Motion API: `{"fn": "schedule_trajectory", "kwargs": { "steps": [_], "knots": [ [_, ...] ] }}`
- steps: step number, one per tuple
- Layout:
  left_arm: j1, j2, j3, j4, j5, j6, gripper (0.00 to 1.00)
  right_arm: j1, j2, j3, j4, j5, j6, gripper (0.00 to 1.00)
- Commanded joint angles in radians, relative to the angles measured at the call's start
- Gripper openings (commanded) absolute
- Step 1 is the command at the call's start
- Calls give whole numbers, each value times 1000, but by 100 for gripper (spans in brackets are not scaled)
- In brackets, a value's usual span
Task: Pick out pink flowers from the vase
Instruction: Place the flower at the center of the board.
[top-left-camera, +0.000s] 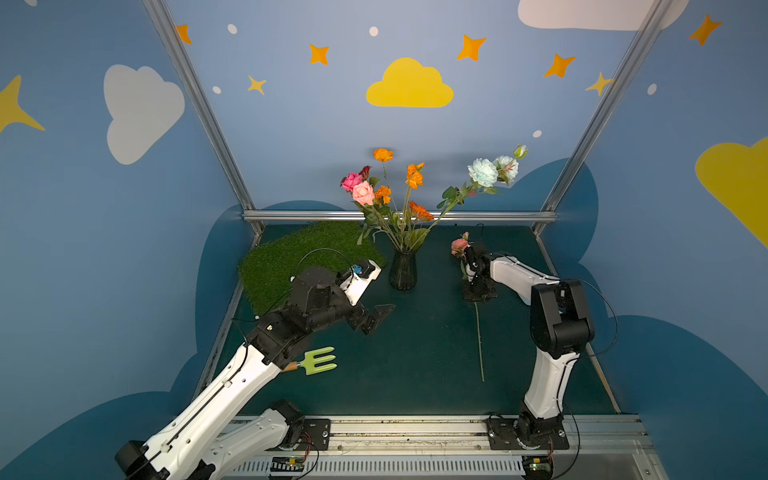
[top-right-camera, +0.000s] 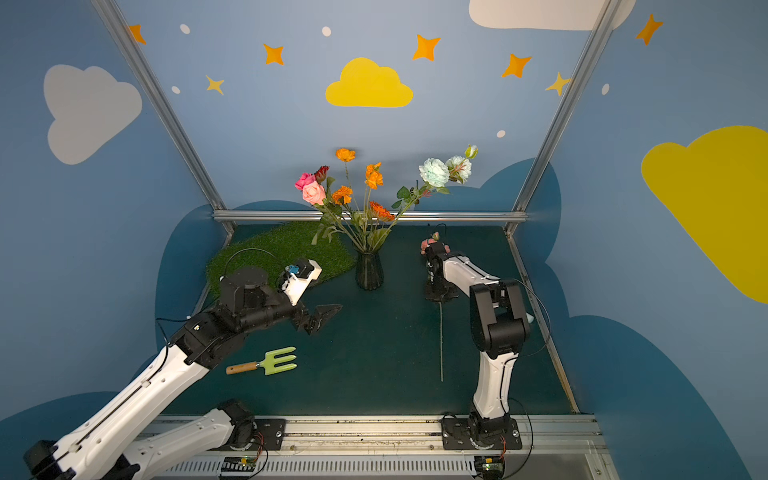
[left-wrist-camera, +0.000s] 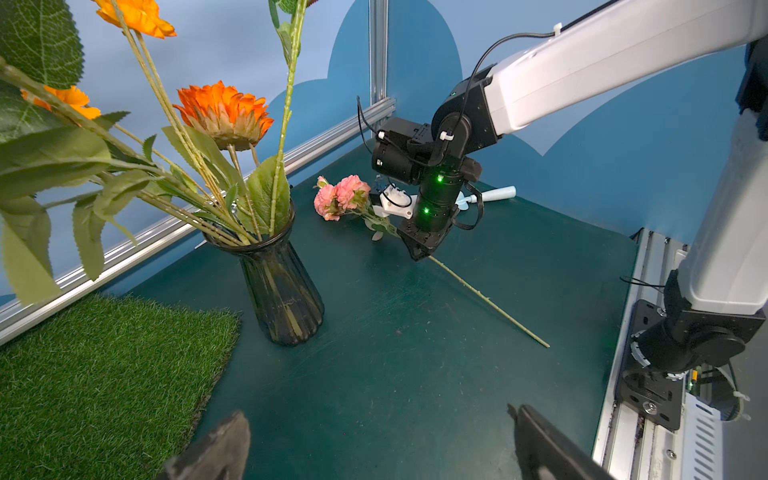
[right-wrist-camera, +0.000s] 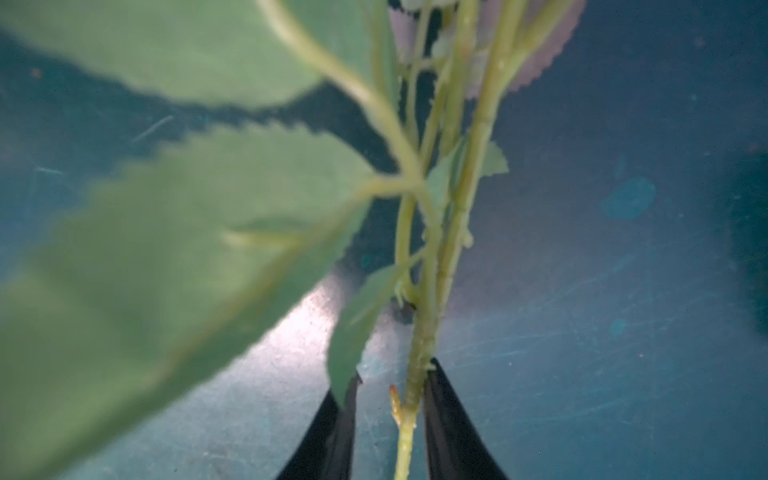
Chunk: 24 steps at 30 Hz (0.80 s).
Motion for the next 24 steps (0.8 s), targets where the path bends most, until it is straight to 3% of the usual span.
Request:
{"fn": "schedule_trajectory", "kwargs": {
  "steps": [1, 13, 18, 24],
  "knots": [
    [2, -8, 13, 2, 18, -13, 100, -2, -16, 19, -16, 51, -5, 35],
    [0, -6, 4, 16, -26, -10, 100, 0, -59, 29, -48, 149, -28, 42],
    [5, -5, -8, 59, -89, -24, 100, 22, -221, -15, -9, 113, -63, 69],
    [17, 16, -30, 155, -195, -63, 91, 52, -401, -26, -11, 17, -51, 87]
  ]
}}
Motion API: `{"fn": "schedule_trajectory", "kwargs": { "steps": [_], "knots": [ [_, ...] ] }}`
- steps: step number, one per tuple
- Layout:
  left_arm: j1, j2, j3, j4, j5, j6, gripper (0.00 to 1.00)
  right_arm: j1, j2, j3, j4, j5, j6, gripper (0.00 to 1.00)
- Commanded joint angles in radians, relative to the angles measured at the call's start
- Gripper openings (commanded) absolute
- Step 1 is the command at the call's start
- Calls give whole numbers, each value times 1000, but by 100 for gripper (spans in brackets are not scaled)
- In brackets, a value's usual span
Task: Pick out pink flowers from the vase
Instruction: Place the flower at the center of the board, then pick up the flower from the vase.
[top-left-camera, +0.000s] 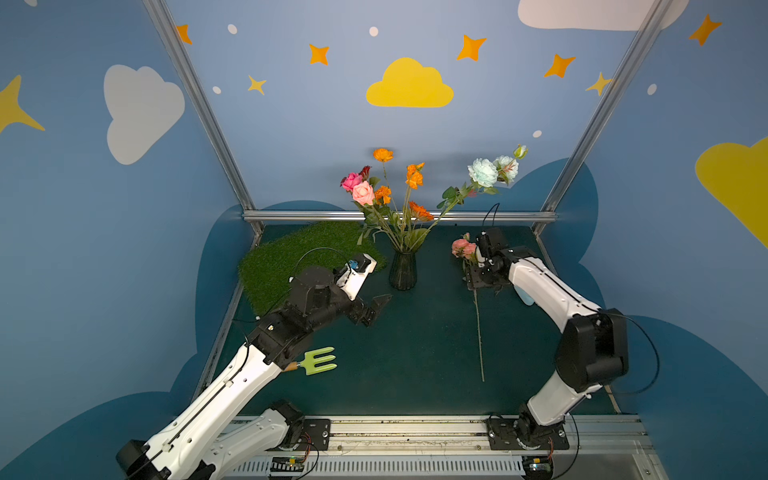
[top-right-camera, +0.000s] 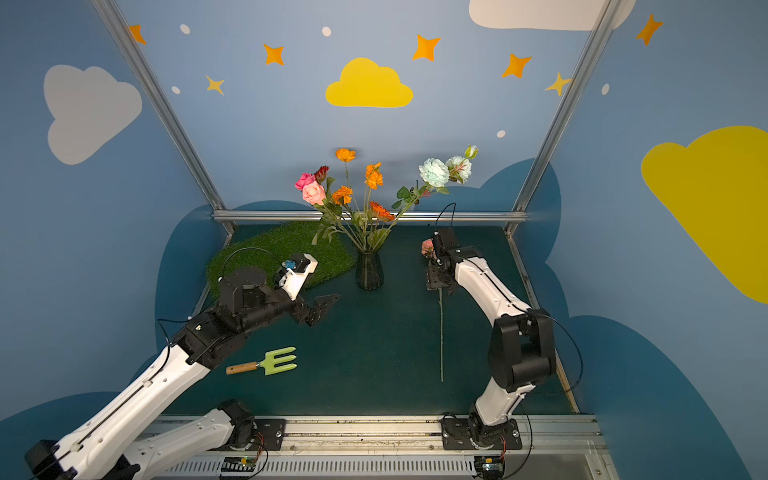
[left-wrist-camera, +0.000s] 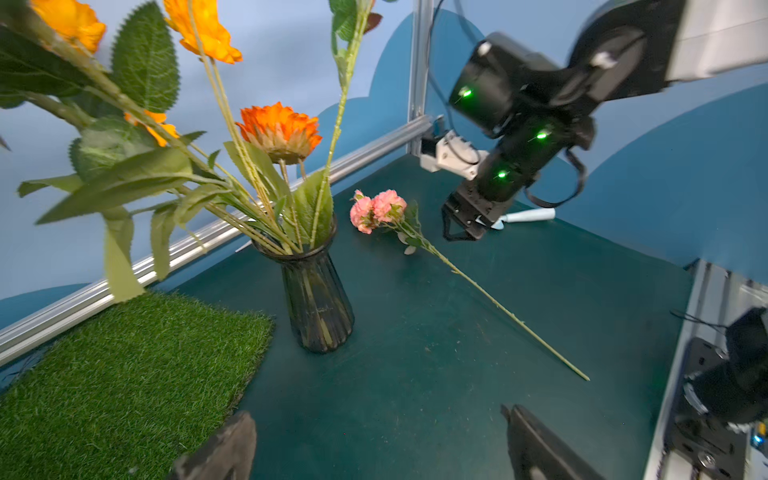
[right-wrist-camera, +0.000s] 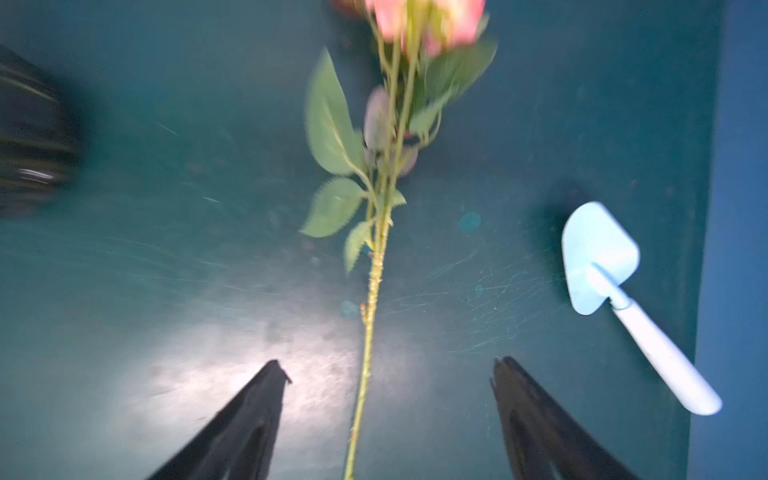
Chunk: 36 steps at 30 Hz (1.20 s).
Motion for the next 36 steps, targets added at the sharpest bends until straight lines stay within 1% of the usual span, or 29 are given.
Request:
{"fn": "schedule_trajectory", "kwargs": {
  "steps": [1, 5, 6, 8, 9, 15, 21, 24, 27, 32, 36],
  "knots": [
    [12, 19, -14, 89, -78, -30, 89, 23, -92, -12, -7, -72, -1, 88],
    [25, 44, -21, 185, -61, -36, 78, 52, -208, -21, -2, -206, -23, 93],
    [30, 50, -24, 215, -46, -40, 73, 58, -241, -38, 14, -253, -25, 94],
    [37, 69, -22, 266, -26, -53, 61, 64, -311, -98, 73, -310, -17, 93],
    [40, 82, -15, 280, -8, -52, 59, 66, -353, -138, 117, -336, 6, 94],
    [47, 186, 20, 356, 36, -58, 59, 91, -583, -325, 332, -504, 44, 93],
    [50, 275, 18, 496, 14, -93, 54, 150, -662, -379, 414, -554, 83, 93],
    [51, 312, 17, 548, -11, -99, 52, 165, -671, -403, 471, -582, 122, 93],
    [51, 344, 16, 591, -29, -100, 51, 179, -657, -405, 489, -603, 140, 94],
    [72, 405, 34, 635, -28, -137, 47, 214, -639, -399, 562, -631, 160, 93],
    [101, 453, 49, 679, -5, -185, 44, 228, -618, -386, 572, -631, 153, 94]
  ]
}}
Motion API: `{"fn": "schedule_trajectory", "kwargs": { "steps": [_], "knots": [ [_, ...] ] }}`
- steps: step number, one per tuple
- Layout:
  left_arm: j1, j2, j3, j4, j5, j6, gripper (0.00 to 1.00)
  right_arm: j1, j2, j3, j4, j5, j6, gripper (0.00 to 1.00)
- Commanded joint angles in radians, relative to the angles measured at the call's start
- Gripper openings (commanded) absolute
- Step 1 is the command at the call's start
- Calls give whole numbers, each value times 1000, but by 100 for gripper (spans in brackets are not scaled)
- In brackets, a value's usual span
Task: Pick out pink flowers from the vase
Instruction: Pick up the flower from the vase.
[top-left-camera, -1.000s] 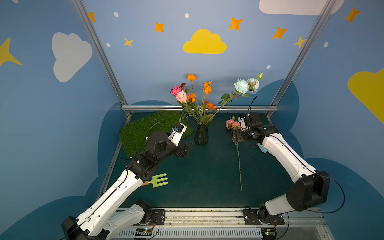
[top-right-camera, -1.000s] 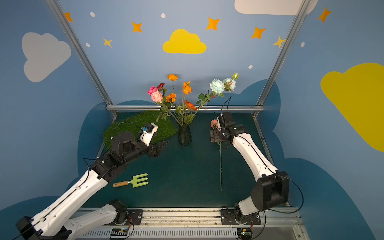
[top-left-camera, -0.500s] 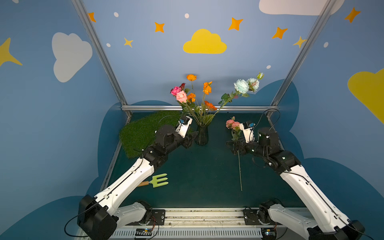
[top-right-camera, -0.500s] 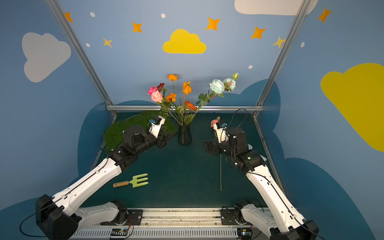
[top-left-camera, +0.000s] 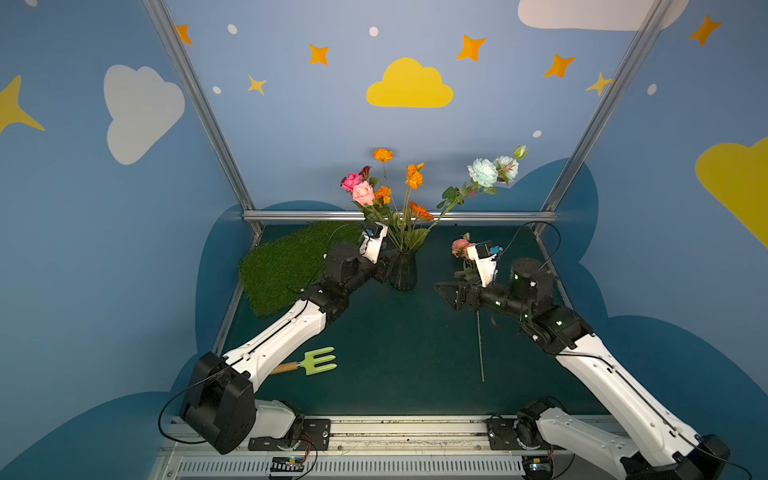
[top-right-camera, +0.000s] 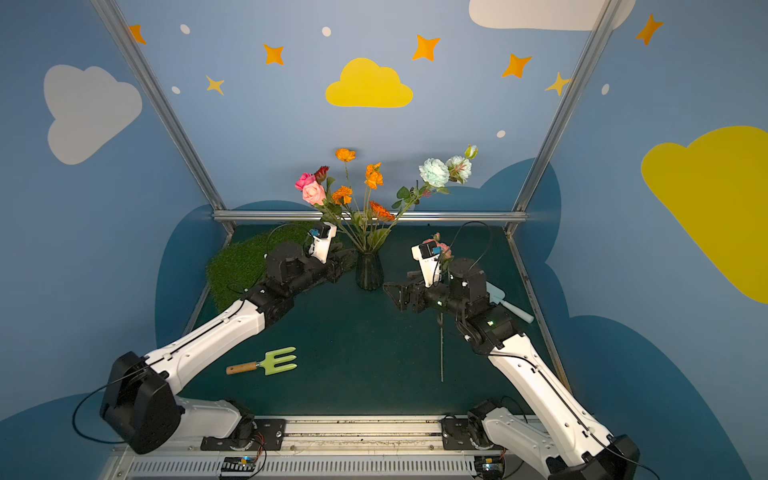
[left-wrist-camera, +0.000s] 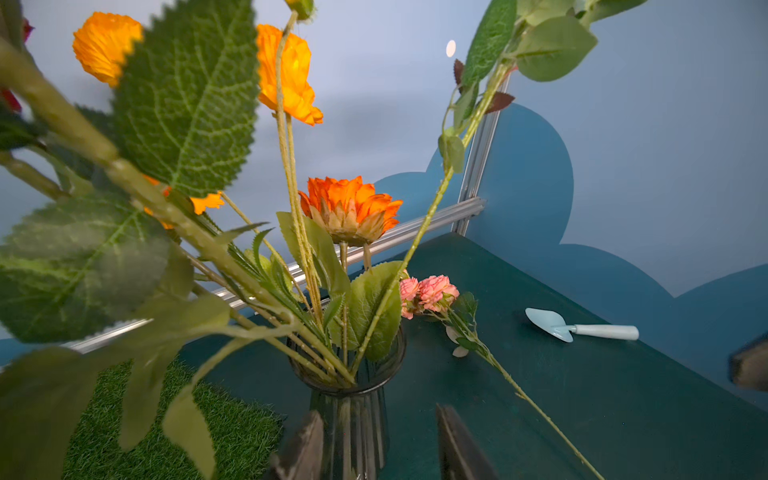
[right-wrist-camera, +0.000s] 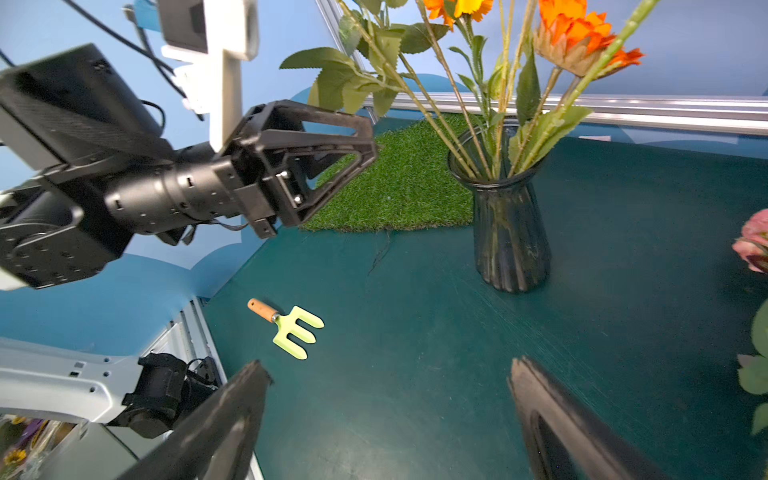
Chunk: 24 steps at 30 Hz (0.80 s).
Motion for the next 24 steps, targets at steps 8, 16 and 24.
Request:
{"fn": "schedule_trajectory", "kwargs": {
  "steps": [8, 16, 24],
  "knots": [
    [89, 80, 26, 202, 127, -156, 41, 8, 45, 11, 48, -19, 5, 93],
    [87, 91, 23, 221, 158, -170, 40, 9, 76, 13, 59, -30, 11, 93],
    [79, 142, 76, 210, 131, -177, 38, 9, 68, 5, 50, -27, 8, 93]
  ]
}}
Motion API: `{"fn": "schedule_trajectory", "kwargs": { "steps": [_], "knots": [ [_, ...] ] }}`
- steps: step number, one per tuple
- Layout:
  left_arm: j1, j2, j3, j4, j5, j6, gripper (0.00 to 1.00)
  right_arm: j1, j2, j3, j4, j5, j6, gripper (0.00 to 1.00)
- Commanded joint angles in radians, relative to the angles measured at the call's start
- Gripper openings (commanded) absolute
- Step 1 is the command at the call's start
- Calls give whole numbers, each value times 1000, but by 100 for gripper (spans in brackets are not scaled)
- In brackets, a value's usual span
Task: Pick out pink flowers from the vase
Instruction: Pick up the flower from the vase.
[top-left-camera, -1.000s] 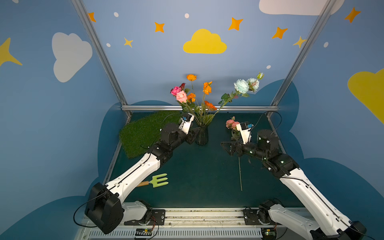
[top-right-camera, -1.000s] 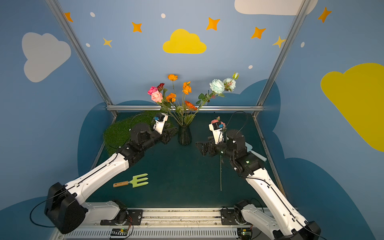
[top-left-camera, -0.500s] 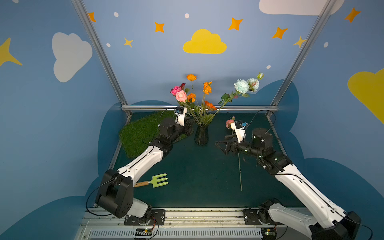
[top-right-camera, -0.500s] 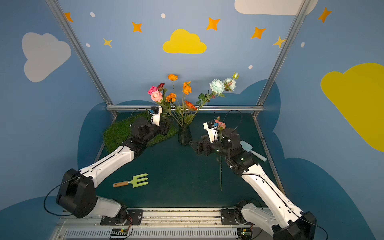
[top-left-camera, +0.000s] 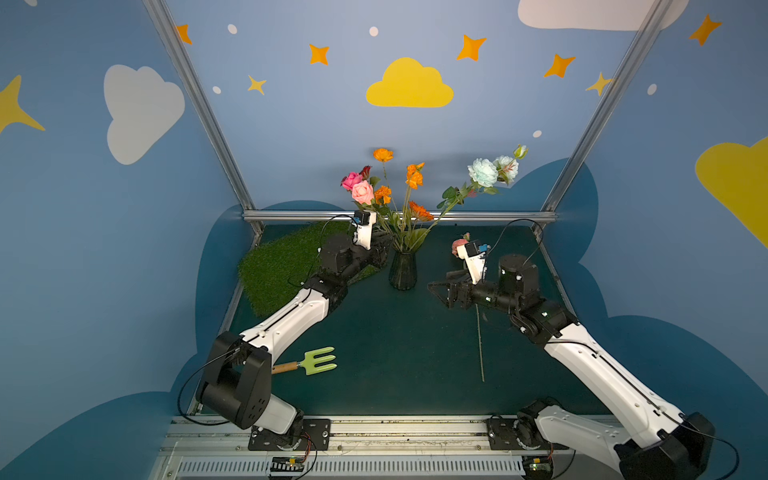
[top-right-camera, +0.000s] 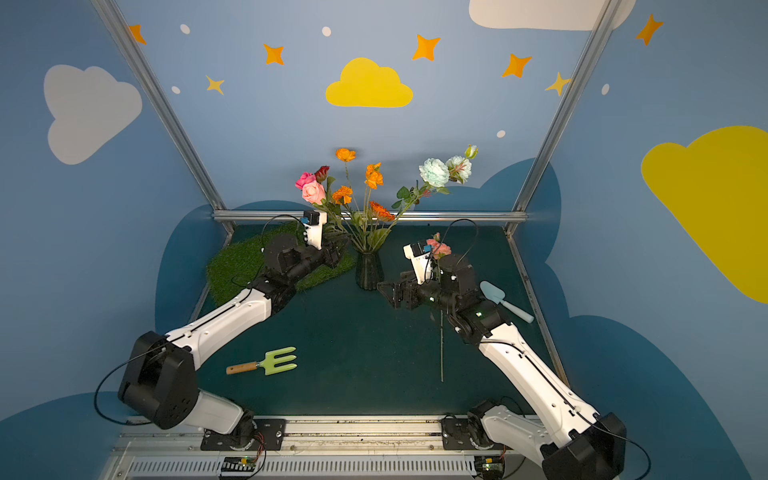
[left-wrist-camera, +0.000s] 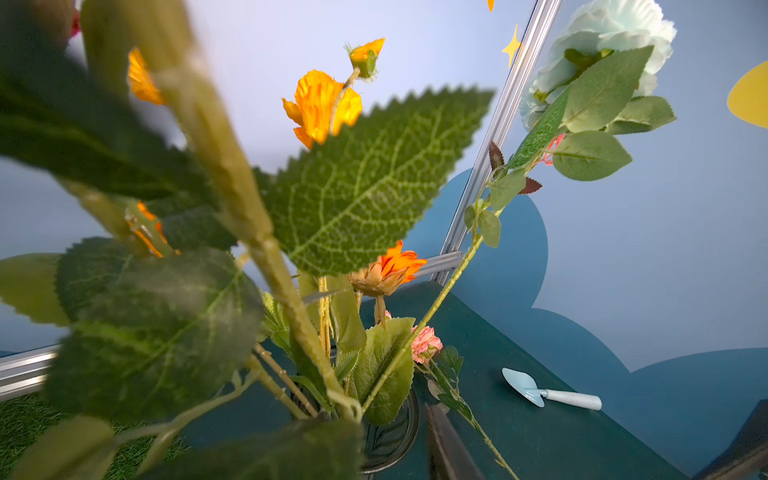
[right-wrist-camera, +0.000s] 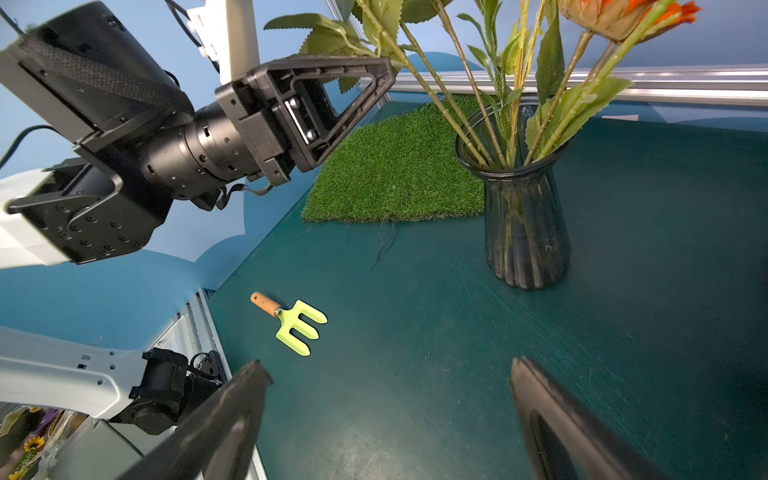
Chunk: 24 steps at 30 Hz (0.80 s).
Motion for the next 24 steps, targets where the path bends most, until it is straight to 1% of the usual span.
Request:
{"fn": "schedule_trajectory", "kwargs": {
  "steps": [1, 12, 18, 22, 24],
  "knots": [
    [-9, 26, 44, 9, -15, -7, 38, 4, -17, 6, 9, 0, -5, 93],
    [-52, 92, 88, 3, -114, 12, 37, 3, -35, 1, -17, 12, -19, 94],
    [-68, 97, 74, 15, -140, 28, 37, 3, -47, -6, -22, 15, -24, 93],
    [-90, 82, 38, 48, -194, 61, 37, 3, -40, -8, -17, 12, -24, 93],
    [-92, 83, 31, 67, -211, 58, 37, 5, -35, -5, -18, 4, -20, 93]
  ]
}}
